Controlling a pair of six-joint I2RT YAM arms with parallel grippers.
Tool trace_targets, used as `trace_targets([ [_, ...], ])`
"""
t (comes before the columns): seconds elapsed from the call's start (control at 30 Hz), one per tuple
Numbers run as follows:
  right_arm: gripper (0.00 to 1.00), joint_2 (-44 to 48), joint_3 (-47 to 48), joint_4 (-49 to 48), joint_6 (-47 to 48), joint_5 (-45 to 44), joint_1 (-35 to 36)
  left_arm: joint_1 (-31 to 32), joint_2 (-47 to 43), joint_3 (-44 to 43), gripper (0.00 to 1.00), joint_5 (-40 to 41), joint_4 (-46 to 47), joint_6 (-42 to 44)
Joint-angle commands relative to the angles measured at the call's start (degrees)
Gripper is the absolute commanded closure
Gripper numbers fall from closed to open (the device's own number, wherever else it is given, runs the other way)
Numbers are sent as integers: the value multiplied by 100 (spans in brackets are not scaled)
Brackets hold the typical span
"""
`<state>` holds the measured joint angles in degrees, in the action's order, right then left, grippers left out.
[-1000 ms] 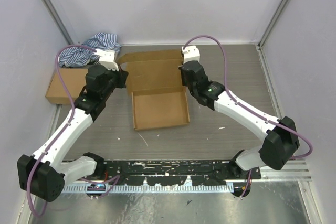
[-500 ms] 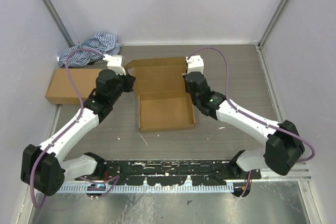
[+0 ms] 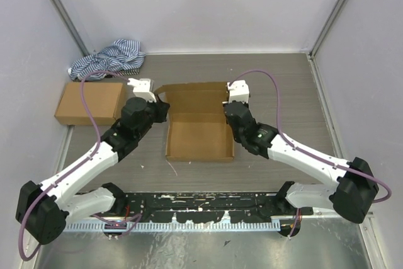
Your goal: Fold the paper box
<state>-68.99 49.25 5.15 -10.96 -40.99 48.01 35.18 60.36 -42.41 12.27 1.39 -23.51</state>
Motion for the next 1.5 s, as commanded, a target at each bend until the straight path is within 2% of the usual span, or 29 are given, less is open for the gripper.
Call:
trace_targets([
  [0.0, 94, 267, -254, 143, -552, 374, 330, 433, -189, 328, 87, -164, -271, -400],
  [0.23, 89, 573, -363, 1252, -1184, 621, 506, 521, -891, 682, 74, 53, -1086, -552],
  [0.37, 74, 761, -294, 2114, -1519, 1364, 531, 522, -1462, 746, 69, 69, -1763, -758],
  [0.47, 68, 949, -303, 2568, -1704, 1907, 578, 525, -1772, 737, 66, 0, -2309, -1030],
  [0.53, 60, 1127, -315, 2773, -1758, 2204, 623, 524, -1936, 711, 63, -116, -2705, -1270],
  [0.63, 52, 1439, -261, 2948, -1712, 2765, 639, 525, -2124, 758, 63, -599, -3052, -1578],
  [0.67, 44, 1524, -209, 3012, -1654, 3049, 640, 524, -2196, 786, 63, -788, -3151, -1701],
  [0.7, 42, 1589, -148, 3078, -1603, 3236, 638, 523, -2287, 830, 64, -953, -3219, -1802],
  [0.87, 42, 1976, 52, 3227, -1282, 4197, 643, 528, -3240, 1118, 69, -1301, -3425, -2208],
  [1.03, 42, 2688, -118, 2754, -872, 5389, 639, 529, -4596, 1059, 68, -749, -3931, -2062],
  [1.13, 40, 2884, -162, 2516, -953, 4609, 639, 530, -5128, 992, 67, -390, -4012, -1997],
  [1.23, 39, 2575, -112, 2482, -1053, 3485, 636, 532, -5082, 1007, 66, -172, -3831, -1926],
  [1.37, 40, 1390, 209, 2536, -1091, 2531, 630, 527, -3784, 530, 62, 45, -3512, -1297],
  [1.47, 46, 421, 545, 2539, -1148, 2098, 612, 527, -2459, -75, 60, 99, -3378, -810],
])
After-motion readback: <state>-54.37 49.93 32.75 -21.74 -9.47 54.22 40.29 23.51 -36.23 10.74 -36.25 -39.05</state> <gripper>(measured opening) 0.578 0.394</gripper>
